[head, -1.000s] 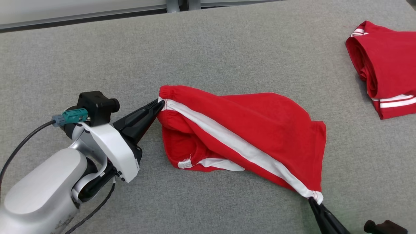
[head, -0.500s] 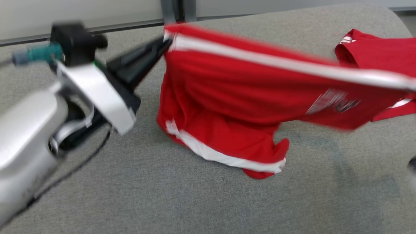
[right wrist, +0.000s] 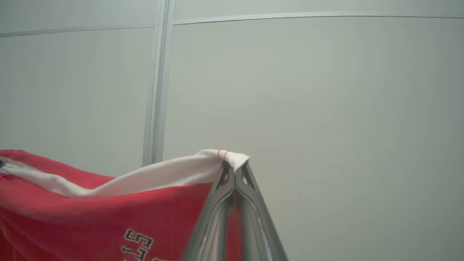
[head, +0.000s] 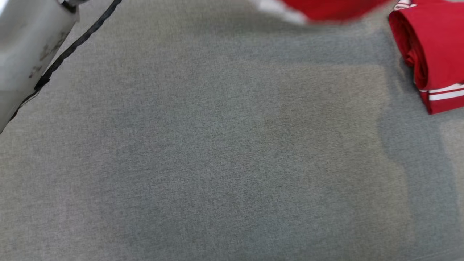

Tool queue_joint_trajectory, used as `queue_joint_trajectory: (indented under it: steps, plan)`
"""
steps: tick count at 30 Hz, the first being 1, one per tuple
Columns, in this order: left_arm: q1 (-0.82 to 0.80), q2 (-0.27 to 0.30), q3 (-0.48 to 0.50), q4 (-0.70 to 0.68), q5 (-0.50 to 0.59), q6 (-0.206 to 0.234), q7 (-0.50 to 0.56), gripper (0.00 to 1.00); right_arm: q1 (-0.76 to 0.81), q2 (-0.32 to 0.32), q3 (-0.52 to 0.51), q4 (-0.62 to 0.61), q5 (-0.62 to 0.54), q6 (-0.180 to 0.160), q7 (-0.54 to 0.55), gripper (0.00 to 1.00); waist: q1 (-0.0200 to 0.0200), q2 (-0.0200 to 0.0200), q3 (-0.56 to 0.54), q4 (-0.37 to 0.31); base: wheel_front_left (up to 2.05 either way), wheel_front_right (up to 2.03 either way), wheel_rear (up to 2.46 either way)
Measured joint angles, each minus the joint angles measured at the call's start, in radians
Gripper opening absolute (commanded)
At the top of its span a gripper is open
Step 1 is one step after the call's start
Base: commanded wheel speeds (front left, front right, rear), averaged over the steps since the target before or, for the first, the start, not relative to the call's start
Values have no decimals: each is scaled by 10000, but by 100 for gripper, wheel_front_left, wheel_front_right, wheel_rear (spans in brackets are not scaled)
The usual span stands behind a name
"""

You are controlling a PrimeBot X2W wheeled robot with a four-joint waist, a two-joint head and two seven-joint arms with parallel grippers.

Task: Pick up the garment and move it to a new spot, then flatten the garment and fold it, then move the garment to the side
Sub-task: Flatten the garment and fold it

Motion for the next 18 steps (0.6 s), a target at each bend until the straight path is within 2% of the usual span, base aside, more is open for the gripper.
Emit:
queue_joint_trajectory:
  steps: [3, 6, 9, 12, 13, 14, 18]
  plan:
    - [-157, -90, -326, 295, 109, -2, -410, 0, -105, -211, -12, -150, 13, -2, 0, 0, 0, 0, 216, 116, 0, 0, 0]
    - [275, 196, -832, -8, 247, 0, -535, 0, 854, -460, 213, -700, 153, 0, 0, 0, 0, 0, 240, 322, 0, 0, 0]
    - [1350, 731, -1371, -1363, 587, 2, -537, 0, 2985, -871, 447, -1248, 284, 0, 0, 0, 0, 0, 224, 522, 0, 0, 0]
    - [2762, 1398, -1898, -2702, 1112, -6, -539, 0, 5614, -857, 194, -1638, 495, -2, 0, 0, 0, 1, 157, 687, 0, 0, 0]
    - [3359, 1655, -2098, -3120, 1225, -6, -541, 0, 6508, -711, 102, -1724, 585, 0, 0, 0, 0, 0, 107, 708, 0, 0, 0]
    - [4657, 2025, -2393, -3664, 1467, -6, -552, 0, 8093, -270, 0, -1889, 836, 0, 0, 0, 0, 0, -22, 710, 0, 0, 0]
    - [7220, 2274, -2468, -4054, 1547, -6, -552, 0, 10092, 217, 261, -2008, 1087, -2, 0, 0, 0, 0, -328, 606, 0, 0, 0]
